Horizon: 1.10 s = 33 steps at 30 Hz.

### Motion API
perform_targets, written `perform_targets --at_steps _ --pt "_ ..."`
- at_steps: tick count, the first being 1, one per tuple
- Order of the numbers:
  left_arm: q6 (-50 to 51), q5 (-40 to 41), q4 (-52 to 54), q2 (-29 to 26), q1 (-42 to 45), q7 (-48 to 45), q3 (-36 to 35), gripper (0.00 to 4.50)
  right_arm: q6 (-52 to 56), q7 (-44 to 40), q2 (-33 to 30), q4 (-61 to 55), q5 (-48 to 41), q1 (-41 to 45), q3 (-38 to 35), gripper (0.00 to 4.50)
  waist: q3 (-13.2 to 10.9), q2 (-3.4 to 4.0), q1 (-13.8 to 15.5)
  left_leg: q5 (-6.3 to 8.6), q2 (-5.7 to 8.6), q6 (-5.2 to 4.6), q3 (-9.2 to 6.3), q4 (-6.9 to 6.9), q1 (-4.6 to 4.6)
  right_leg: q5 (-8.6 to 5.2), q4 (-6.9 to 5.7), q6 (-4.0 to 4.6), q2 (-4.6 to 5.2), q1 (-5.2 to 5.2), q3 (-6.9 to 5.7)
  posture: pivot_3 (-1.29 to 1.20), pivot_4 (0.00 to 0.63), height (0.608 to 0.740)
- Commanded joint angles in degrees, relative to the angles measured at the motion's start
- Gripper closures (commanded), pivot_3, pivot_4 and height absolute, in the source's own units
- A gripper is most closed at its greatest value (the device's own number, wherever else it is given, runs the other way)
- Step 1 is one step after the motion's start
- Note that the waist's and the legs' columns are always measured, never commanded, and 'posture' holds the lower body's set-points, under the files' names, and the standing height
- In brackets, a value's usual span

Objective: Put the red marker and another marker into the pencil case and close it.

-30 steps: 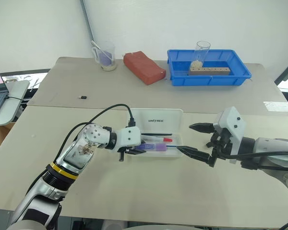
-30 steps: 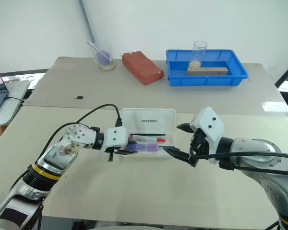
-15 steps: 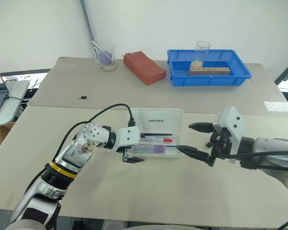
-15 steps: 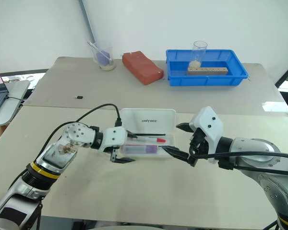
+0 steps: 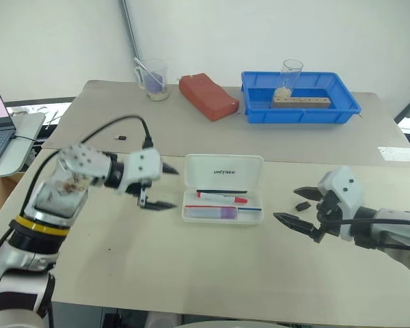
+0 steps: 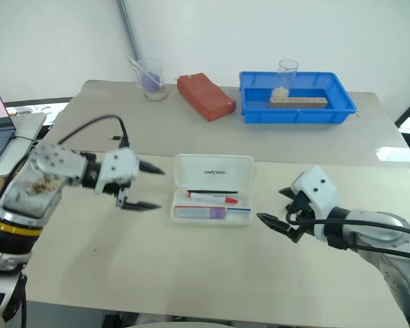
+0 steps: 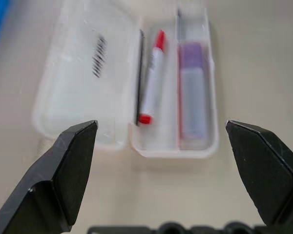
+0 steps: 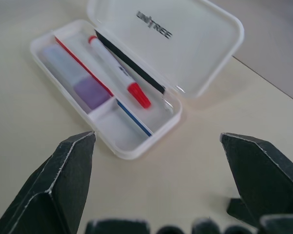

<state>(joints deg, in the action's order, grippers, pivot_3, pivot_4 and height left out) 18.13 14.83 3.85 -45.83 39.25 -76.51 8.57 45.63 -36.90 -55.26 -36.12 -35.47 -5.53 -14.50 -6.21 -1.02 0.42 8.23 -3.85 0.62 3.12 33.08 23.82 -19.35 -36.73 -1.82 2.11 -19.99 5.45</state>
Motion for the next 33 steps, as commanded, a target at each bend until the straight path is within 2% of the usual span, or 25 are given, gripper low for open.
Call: perform_targets --at_steps 1,7,18,28,29,33 --pt "2.28 5.52 1.76 3.06 4.11 -0.24 -2.02 0.04 -9.64 -5.42 -2.1 7.25 7.51 0.22 2.89 0.0 0.01 0.01 -0.09 0.0 0.01 0.0 0.01 0.0 0.0 0.01 0.0 0.0 0.0 0.13 0.03 0.0 0.15 0.74" --pt "3.04 8.49 7.17 6.62 3.6 -1.59 0.41 0.04 -23.34 -15.73 -3.81 25.51 17.02 9.63 11.23 0.0 -0.11 0.12 -1.17 0.03 -0.02 -0.06 0.0 0.06 -0.04 0.06 -0.03 0.09 -0.09 0.16 0.06 0.0 0.15 0.74" --pt "2.93 9.38 8.95 8.54 3.01 -2.41 2.35 0.04 -34.74 -32.38 -0.65 52.42 25.32 28.94 21.33 0.0 -0.18 0.32 -1.07 0.1 -0.04 -0.17 -0.04 0.31 -0.12 0.1 0.0 0.18 -0.16 0.46 0.12 0.0 0.15 0.74" --pt "2.62 8.78 9.76 7.74 0.82 -1.0 1.9 0.04 -43.63 -39.91 0.03 63.01 31.69 34.05 25.45 0.0 -0.16 0.46 -0.93 0.31 -0.03 -0.49 -0.08 0.72 -0.17 0.09 0.02 0.19 -0.16 0.76 0.14 0.0 0.15 0.74" --pt "2.56 8.73 9.7 7.75 0.76 -0.83 1.84 0.0 -43.8 -40.29 0.21 63.27 31.72 34.32 25.26 0.51 -0.16 0.46 -0.92 0.31 -0.03 -0.49 -0.08 0.72 -0.19 0.09 0.03 0.19 -0.16 0.79 0.14 0.0 0.15 0.74" --pt "2.35 8.79 9.78 7.92 0.51 -0.27 1.82 0.0 -43.34 -40.93 1.07 62.74 31.64 34.57 24.42 1.81 -0.16 0.47 -1.0 0.31 -0.03 -0.49 -0.08 0.71 -0.22 0.09 0.03 0.19 -0.16 0.81 0.14 0.0 0.15 0.74"
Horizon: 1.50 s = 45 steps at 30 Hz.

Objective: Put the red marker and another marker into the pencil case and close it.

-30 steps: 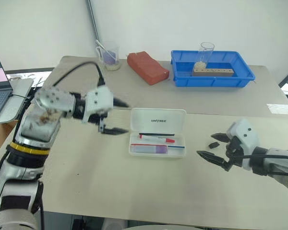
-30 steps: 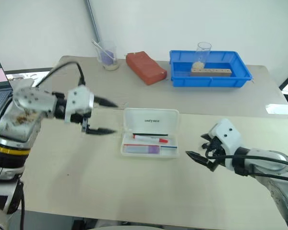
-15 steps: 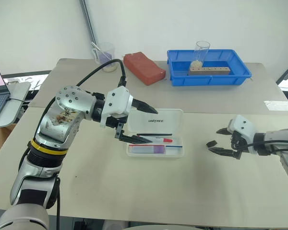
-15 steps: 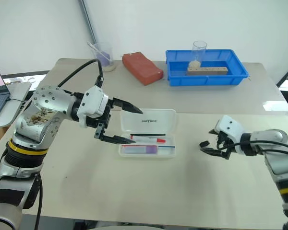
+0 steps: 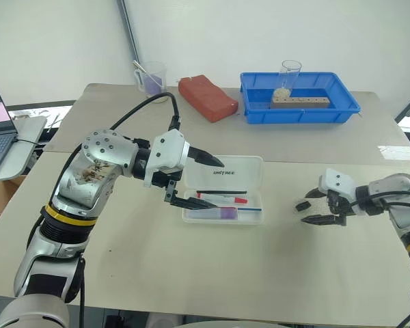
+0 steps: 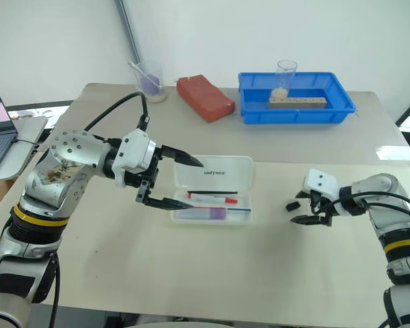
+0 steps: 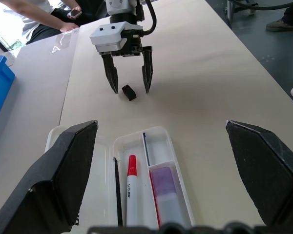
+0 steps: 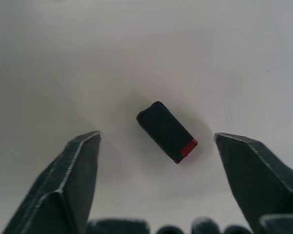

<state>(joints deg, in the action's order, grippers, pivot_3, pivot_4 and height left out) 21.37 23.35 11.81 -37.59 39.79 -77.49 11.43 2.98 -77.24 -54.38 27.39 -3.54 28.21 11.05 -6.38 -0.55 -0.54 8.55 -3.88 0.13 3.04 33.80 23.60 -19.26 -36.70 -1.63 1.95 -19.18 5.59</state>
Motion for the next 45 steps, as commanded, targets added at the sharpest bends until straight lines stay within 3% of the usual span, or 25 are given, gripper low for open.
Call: perform_targets --at_steps 1,6,8,13,20,26,39,41,45 --pt "-0.89 0.31 1.94 -0.22 -0.09 0.86 -0.97 0.0 -0.72 -0.62 0.24 -1.06 -0.25 0.59 -1.21 2.13 0.0 0.01 -0.06 0.0 0.0 0.0 0.0 0.0 0.0 0.0 0.0 0.0 0.0 0.0 0.0 0.0 0.15 0.74" --pt "-1.51 0.13 1.66 0.16 -0.37 1.24 -0.71 0.0 -1.05 -0.41 0.36 -1.98 -0.44 -0.37 -1.86 3.95 0.02 0.05 -0.02 0.0 0.0 0.0 0.0 0.0 -0.01 0.0 0.0 0.0 0.0 0.01 0.0 0.0 0.15 0.74" --pt "-1.66 0.17 1.53 0.07 -0.52 1.15 -0.83 0.0 -0.34 -0.63 0.01 -3.55 -1.34 -0.86 -2.73 4.33 0.03 0.06 -0.02 0.0 0.0 0.0 0.0 0.0 -0.02 0.0 0.0 0.0 0.0 0.03 0.0 0.0 0.15 0.74" --pt "-2.24 0.38 1.74 -1.06 -2.36 0.74 -1.47 0.0 9.77 0.12 -0.23 -20.46 -7.32 -3.33 -6.09 4.33 0.0 0.23 -0.21 0.0 0.0 0.0 0.0 -0.02 -0.02 0.0 -0.02 0.0 0.0 0.02 0.01 0.0 0.15 0.74" --pt "-4.2 -0.42 5.38 -6.13 -9.59 -1.29 -1.32 0.0 21.18 3.33 2.94 -39.82 -8.11 -3.34 -0.45 4.33 0.03 0.32 -0.25 0.04 -0.1 -0.01 -0.06 -0.06 -0.12 -0.03 -0.04 0.04 -0.13 0.02 0.03 0.0 0.15 0.74" --pt "-2.26 0.27 9.16 -6.95 -12.11 1.23 -1.99 0.0 21.34 5.84 6.52 -37.81 -4.48 -0.81 4.26 4.33 -0.07 0.18 0.84 0.04 -0.05 0.0 -0.04 -0.01 -0.03 -0.05 -0.04 0.08 -0.04 -0.04 0.02 0.0 0.15 0.74" --pt "-0.04 1.18 13.04 -7.59 -14.02 3.91 -2.37 0.0 17.8 3.54 7.34 -32.04 -1.87 1.85 8.21 4.33 -0.1 0.12 0.73 0.05 -0.07 -0.01 -0.03 -0.04 -0.07 -0.06 -0.06 0.11 -0.07 -0.04 0.02 0.0 0.15 0.74" --pt "0.07 1.18 13.07 -7.66 -14.0 4.09 -2.31 0.0 17.19 3.64 7.87 -30.88 -1.53 2.24 8.15 3.27 -0.1 0.12 0.69 0.05 -0.07 -0.01 -0.03 -0.04 -0.07 -0.06 -0.06 0.11 -0.07 -0.04 0.02 0.0 0.15 0.74" --pt "0.02 1.32 13.15 -7.96 -14.09 4.15 -2.3 0.0 17.73 3.34 8.42 -30.74 -1.88 2.26 7.75 1.9 -0.1 0.12 0.59 0.05 -0.08 -0.01 -0.04 -0.06 -0.07 -0.07 -0.06 0.12 -0.09 -0.04 0.02 0.0 0.15 0.74"
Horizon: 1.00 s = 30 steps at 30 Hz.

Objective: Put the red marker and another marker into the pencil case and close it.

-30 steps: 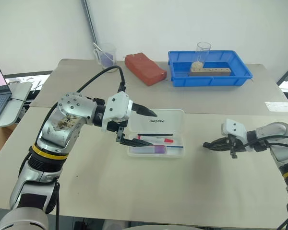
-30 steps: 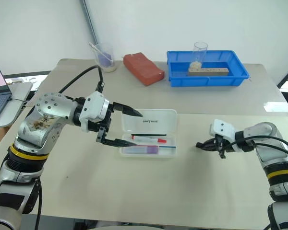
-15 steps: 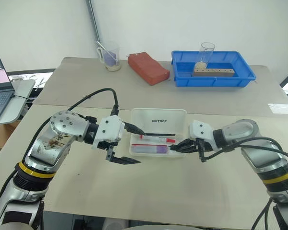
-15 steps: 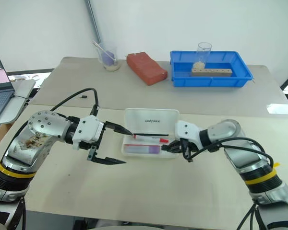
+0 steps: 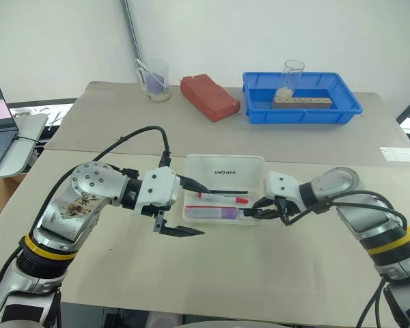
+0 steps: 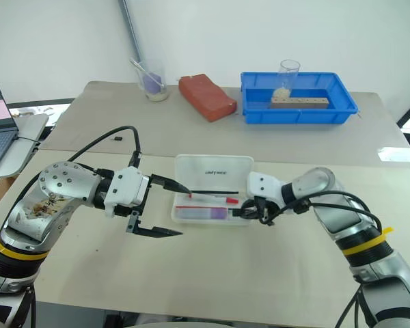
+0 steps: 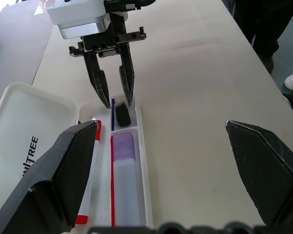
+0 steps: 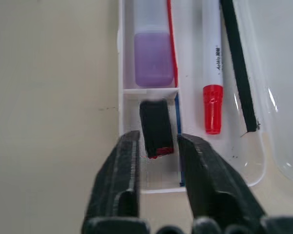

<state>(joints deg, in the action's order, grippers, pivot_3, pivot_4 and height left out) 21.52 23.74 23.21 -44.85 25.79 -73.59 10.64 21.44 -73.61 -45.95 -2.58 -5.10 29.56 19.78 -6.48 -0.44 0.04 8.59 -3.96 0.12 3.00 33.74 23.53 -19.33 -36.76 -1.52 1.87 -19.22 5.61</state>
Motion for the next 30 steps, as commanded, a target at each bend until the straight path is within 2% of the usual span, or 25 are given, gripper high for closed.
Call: perform_targets --at_steps 1,5,6,8,12,14,17,20,24,30 --pt "-0.19 0.92 1.5 -0.76 0.08 0.14 -1.49 0.0 -0.51 -0.48 -0.08 -1.04 -0.59 0.78 -1.21 1.55 0.0 0.0 0.0 0.0 0.0 0.0 0.0 0.0 0.0 0.0 0.0 0.0 0.0 0.0 0.0 0.0 0.15 0.74" --pt "-0.75 0.21 -0.59 -0.56 1.53 0.08 -1.34 0.0 0.61 -0.84 -0.75 -2.65 -2.39 0.74 -3.2 0.2 -0.01 -0.01 0.0 0.0 0.0 0.0 0.0 0.0 -0.01 0.0 0.0 0.0 0.0 0.01 0.0 0.0 0.15 0.74" --pt "-0.77 0.14 -0.87 -0.55 1.68 0.19 -1.45 0.0 1.41 -0.86 -0.89 -3.47 -3.14 0.71 -3.86 0.05 -0.02 -0.01 0.0 0.0 0.0 0.0 0.0 0.0 0.0 0.0 0.0 0.0 0.0 0.0 0.0 0.0 0.15 0.74" --pt "-0.32 0.45 -1.1 -0.64 1.6 0.69 -2.1 0.0 4.07 -0.27 -0.91 -5.91 -5.17 0.53 -5.72 0.05 -0.03 0.0 -0.06 0.0 0.0 0.0 0.0 0.0 0.01 0.0 -0.01 0.0 0.0 -0.01 0.0 0.0 0.15 0.74" --pt "4.86 1.49 -8.92 -0.19 2.71 7.99 -8.89 0.0 22.06 7.81 0.47 -21.31 -18.35 -2.06 -19.6 0.05 -0.11 -0.01 -0.07 0.0 -0.01 0.0 -0.04 -0.03 0.04 0.0 -0.03 0.0 0.0 -0.03 -0.01 0.0 0.15 0.74" --pt "6.57 2.54 -13.1 1.1 2.89 11.54 -12.24 0.0 28.51 12.68 1.6 -27.52 -22.38 -3.2 -24.12 0.05 -0.12 -0.05 -0.15 0.0 -0.02 0.0 -0.12 -0.04 0.04 0.0 -0.07 0.0 -0.02 -0.03 -0.04 0.0 0.15 0.74" --pt "7.59 3.27 -19.13 2.86 4.02 14.78 -15.84 0.85 35.78 18.37 2.37 -34.05 -27.0 -2.69 -27.44 0.0 -0.14 -0.1 -0.26 0.0 -0.02 0.01 -0.16 -0.06 0.01 0.0 -0.05 0.0 -0.01 0.0 -0.06 0.0 0.15 0.74" --pt "6.76 2.85 -29.14 4.9 8.29 16.5 -17.51 2.35 40.87 24.37 4.1 -36.81 -30.26 0.3 -29.16 0.0 -0.17 -0.15 -0.24 0.0 0.0 0.01 -0.15 -0.06 0.03 0.0 -0.07 0.0 0.02 -0.04 -0.08 0.0 0.15 0.74" --pt "1.49 -0.91 -41.41 7.91 13.65 15.62 -14.79 4.35 43.42 29.9 5.78 -38.37 -32.4 2.08 -29.38 0.0 -0.17 -0.18 -0.12 0.0 0.02 0.01 -0.16 -0.06 0.12 0.01 -0.04 0.01 0.02 -0.12 -0.1 0.0 0.15 0.74" --pt "-6.3 -7.63 -60.94 14.44 22.29 14.04 -9.97 4.43 43.38 34.06 4.86 -39.98 -33.62 -1.09 -30.98 0.0 -0.17 -0.22 0.27 0.0 0.07 0.0 -0.15 -0.06 0.3 0.01 -0.01 0.01 0.03 -0.21 -0.09 0.0 0.15 0.74"
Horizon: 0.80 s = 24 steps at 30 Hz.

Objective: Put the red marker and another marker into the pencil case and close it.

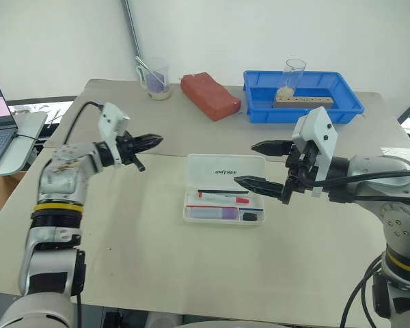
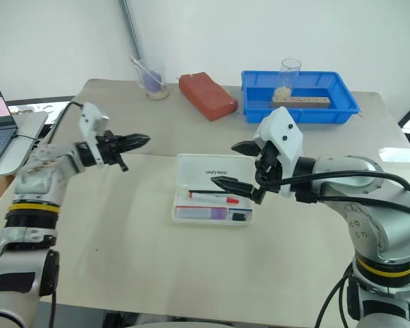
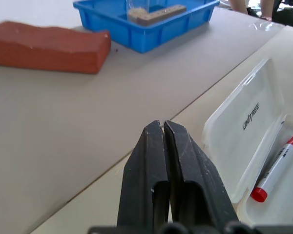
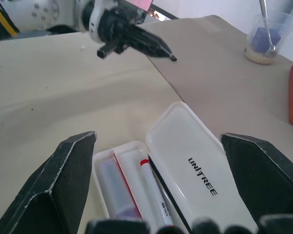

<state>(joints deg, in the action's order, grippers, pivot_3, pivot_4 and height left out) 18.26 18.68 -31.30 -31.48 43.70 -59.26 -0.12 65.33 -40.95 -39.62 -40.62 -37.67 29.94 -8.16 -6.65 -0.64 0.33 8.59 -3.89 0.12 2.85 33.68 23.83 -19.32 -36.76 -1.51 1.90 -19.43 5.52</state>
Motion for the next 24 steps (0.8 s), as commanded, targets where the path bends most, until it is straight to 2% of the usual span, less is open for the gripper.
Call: perform_targets --at_steps 1,6,11,19,24 --pt "-3.23 -3.2 -9.31 1.77 5.86 -0.21 0.99 4.43 -0.52 1.79 -1.85 -2.06 -1.18 -1.89 -3.43 0.0 -0.02 -0.05 0.02 0.0 0.0 0.0 0.0 0.0 0.01 0.0 0.0 0.0 0.0 0.0 0.0 0.0 0.15 0.74" --pt "-7.89 -6.8 -21.89 4.33 12.19 -2.29 2.09 4.43 0.91 3.38 -2.92 -4.21 -5.1 -3.21 -5.53 0.0 -0.02 -0.06 -0.37 0.0 0.0 -0.01 -0.06 -0.03 0.19 0.0 -0.06 -0.01 -0.06 -0.22 0.01 0.0 0.15 0.74" --pt "-9.71 -9.14 -27.47 5.63 15.54 -6.8 2.9 4.43 3.35 4.93 -3.53 -5.4 -11.44 -2.01 -7.72 0.0 -0.02 -0.05 -0.92 -0.01 -0.02 -0.01 -0.13 -0.04 0.32 0.0 -0.11 -0.01 -0.14 -0.36 0.02 0.0 0.15 0.74" --pt "-10.52 -10.92 -27.06 6.37 16.24 -12.17 3.32 4.43 5.36 11.94 -2.91 -2.62 -20.17 6.76 -8.01 0.0 -0.01 -0.03 -1.09 -0.01 -0.06 -0.02 -0.25 -0.07 0.42 0.01 -0.26 0.0 -0.25 -0.57 0.07 0.0 0.15 0.74" --pt "-9.75 -10.81 -22.3 5.68 14.88 -16.54 4.24 4.43 4.19 12.89 -4.36 -2.1 -21.14 6.51 -6.0 0.0 -0.01 -0.03 -0.98 -0.02 -0.06 -0.02 -0.26 -0.05 0.49 0.01 -0.26 0.01 -0.24 -0.6 0.07 0.0 0.15 0.74"
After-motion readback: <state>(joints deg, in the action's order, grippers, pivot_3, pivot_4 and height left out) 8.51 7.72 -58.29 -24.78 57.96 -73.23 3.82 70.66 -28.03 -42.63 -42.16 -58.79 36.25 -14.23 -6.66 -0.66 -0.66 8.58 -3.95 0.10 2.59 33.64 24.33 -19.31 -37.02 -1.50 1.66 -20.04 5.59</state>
